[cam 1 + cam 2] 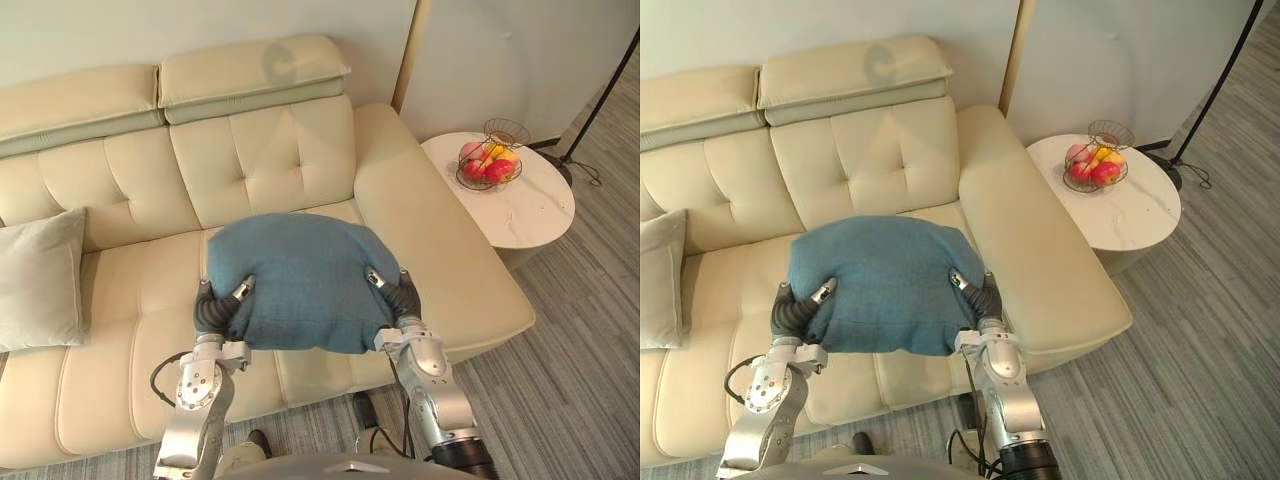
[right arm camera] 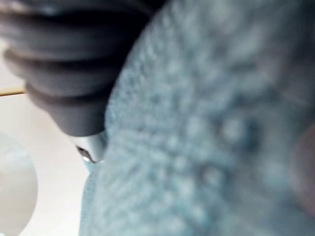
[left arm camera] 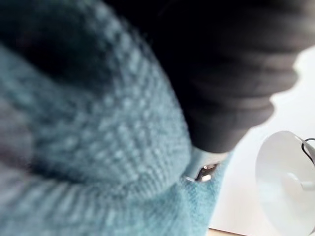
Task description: Pick up cushions and gather them together orderly.
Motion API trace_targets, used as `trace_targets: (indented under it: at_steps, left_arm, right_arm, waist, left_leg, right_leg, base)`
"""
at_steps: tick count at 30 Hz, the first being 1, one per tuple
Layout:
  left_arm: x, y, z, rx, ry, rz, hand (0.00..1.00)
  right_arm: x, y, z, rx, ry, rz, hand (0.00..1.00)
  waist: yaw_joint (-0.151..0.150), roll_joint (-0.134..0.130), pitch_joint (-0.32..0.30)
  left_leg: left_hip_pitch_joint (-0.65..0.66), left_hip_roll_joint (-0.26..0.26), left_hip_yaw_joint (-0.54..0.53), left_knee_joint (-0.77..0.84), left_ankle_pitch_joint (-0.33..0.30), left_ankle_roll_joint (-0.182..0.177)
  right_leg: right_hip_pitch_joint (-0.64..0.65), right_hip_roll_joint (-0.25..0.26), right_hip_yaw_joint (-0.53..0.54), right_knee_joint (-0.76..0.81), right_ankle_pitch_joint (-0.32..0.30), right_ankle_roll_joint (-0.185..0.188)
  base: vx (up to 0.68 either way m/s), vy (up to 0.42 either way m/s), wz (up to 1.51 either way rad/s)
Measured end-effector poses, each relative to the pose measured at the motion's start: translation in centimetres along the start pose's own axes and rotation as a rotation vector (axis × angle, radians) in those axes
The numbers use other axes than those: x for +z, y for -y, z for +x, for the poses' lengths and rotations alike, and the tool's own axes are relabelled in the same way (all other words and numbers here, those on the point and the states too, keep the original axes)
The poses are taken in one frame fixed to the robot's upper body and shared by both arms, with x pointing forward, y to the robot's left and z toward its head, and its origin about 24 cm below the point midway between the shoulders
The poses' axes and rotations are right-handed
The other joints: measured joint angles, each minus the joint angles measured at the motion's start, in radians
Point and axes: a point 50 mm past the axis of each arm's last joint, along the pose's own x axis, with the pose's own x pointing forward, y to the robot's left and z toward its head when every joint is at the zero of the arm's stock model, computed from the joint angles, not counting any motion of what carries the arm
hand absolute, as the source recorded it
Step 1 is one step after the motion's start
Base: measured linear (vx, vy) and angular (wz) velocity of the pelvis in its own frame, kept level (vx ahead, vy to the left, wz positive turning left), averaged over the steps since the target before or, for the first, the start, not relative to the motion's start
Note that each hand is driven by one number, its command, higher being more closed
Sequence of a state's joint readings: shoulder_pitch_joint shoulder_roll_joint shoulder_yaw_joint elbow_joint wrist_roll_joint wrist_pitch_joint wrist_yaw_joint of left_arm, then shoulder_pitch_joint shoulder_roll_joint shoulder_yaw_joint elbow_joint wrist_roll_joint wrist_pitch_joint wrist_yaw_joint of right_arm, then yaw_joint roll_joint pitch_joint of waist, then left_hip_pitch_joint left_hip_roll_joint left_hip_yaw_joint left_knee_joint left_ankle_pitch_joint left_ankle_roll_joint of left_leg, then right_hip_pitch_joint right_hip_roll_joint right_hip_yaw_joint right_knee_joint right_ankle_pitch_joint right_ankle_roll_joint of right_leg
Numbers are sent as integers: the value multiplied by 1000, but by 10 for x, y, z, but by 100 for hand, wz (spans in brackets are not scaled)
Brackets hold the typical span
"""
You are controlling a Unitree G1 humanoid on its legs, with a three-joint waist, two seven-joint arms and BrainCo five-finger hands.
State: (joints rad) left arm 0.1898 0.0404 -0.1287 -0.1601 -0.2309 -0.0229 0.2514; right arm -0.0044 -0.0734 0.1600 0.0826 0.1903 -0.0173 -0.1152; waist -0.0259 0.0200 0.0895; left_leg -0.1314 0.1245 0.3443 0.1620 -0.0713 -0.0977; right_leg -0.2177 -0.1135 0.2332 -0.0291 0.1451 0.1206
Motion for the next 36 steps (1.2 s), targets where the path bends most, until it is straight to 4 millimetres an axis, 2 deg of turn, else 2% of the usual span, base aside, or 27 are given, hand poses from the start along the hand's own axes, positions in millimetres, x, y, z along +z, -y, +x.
trace_targets:
  at_steps: [3,6,9,12,14,15,21,23,24,26,27,29,30,31,32,36]
  left_arm:
    - [6,3,15,33,30,2,100]
    - [21,6,30,58,90,3,100]
    - [46,7,46,81,193,26,100]
    - [78,17,64,104,307,1,100]
    - [90,23,73,109,349,-2,100]
    - [106,28,83,115,397,1,100]
    - [172,51,111,100,579,17,100]
    - [214,68,116,79,692,18,100]
    - [225,72,117,74,721,18,100]
    - [269,89,112,66,848,8,100]
    - [279,93,110,66,874,-4,100]
    - [309,109,103,59,942,-38,100]
    - [316,113,103,59,950,-43,100]
    - [321,116,103,59,954,-48,100]
    - [327,120,102,58,959,-54,0]
    - [343,127,97,64,986,-91,0]
  right_arm:
    - [9,-7,13,22,27,-41,100]
    - [29,-16,25,24,101,-81,100]
    - [57,-29,38,36,205,-95,100]
    - [90,-40,50,6,334,-147,100]
    - [104,-44,54,-9,384,-152,100]
    - [121,-49,58,-28,448,-168,100]
    - [187,-58,66,-112,673,-165,100]
    - [229,-58,63,-199,816,-152,100]
    - [239,-59,62,-215,850,-143,100]
    - [279,-61,53,-284,984,-101,100]
    - [288,-61,51,-306,1011,-83,100]
    - [319,-59,41,-383,1103,-27,100]
    - [328,-59,38,-398,1126,-6,100]
    - [336,-59,36,-413,1143,13,0]
    - [346,-59,35,-423,1161,28,0]
    - [373,-58,26,-470,1224,75,0]
  waist:
    - [12,1,7]
    - [17,3,19]
    - [30,5,33]
    - [44,15,61]
    - [51,22,66]
    - [55,25,68]
    - [58,36,81]
    - [57,50,110]
    - [57,52,113]
    - [59,62,153]
    - [60,61,158]
    - [62,63,164]
    - [60,64,164]
    - [58,64,165]
    - [56,65,165]
    - [57,73,170]
  left_leg:
    - [-62,-1,-13,10,16,4]
    - [-99,1,-39,9,36,5]
    - [-154,2,-44,7,54,0]
    - [-206,4,-57,0,81,-3]
    - [-232,4,-70,-11,97,-6]
    - [-267,7,-78,-16,112,-8]
    - [-340,-6,-105,-118,202,-8]
    - [-368,-12,-118,-171,247,-3]
    - [-381,-12,-119,-183,257,-5]
    - [-415,-12,-122,-223,297,-8]
    - [-424,-14,-122,-231,306,-7]
    - [-474,-15,-123,-239,319,-7]
    - [-485,-15,-123,-239,322,-9]
    - [-496,-14,-123,-239,326,-15]
    - [-505,-14,-123,-239,330,-19]
    - [-556,-12,-124,-240,371,-43]
  right_leg:
    - [-48,-3,-5,-3,20,4]
    - [-72,-4,-33,2,25,0]
    - [-127,-4,-40,13,30,-9]
    - [-177,-2,-59,30,34,-12]
    - [-205,-1,-76,45,33,-13]
    - [-243,1,-87,57,33,-13]
    - [-354,-5,-118,90,39,-6]
    - [-396,-10,-133,88,51,-5]
    - [-414,-10,-135,88,54,-5]
    - [-459,-8,-137,85,67,-3]
    - [-474,-8,-138,87,69,-2]
    - [-526,-8,-139,90,72,-2]
    - [-538,-9,-140,91,72,-2]
    - [-547,-10,-141,92,72,-2]
    - [-555,-11,-144,92,71,-2]
    - [-593,-14,-166,93,69,-4]
  base:
    - [-82,-34,13]
    - [-84,-40,24]
    - [-99,-42,11]
    - [-89,-42,20]
    - [-59,-40,24]
    - [-55,-37,25]
    - [-41,-22,21]
    - [-48,-21,21]
    - [-53,-29,14]
    - [-53,-29,8]
    - [-50,-15,6]
    - [-41,-1,4]
    - [-20,10,5]
    - [-10,10,5]
    - [-5,10,10]
    - [-6,-1,15]
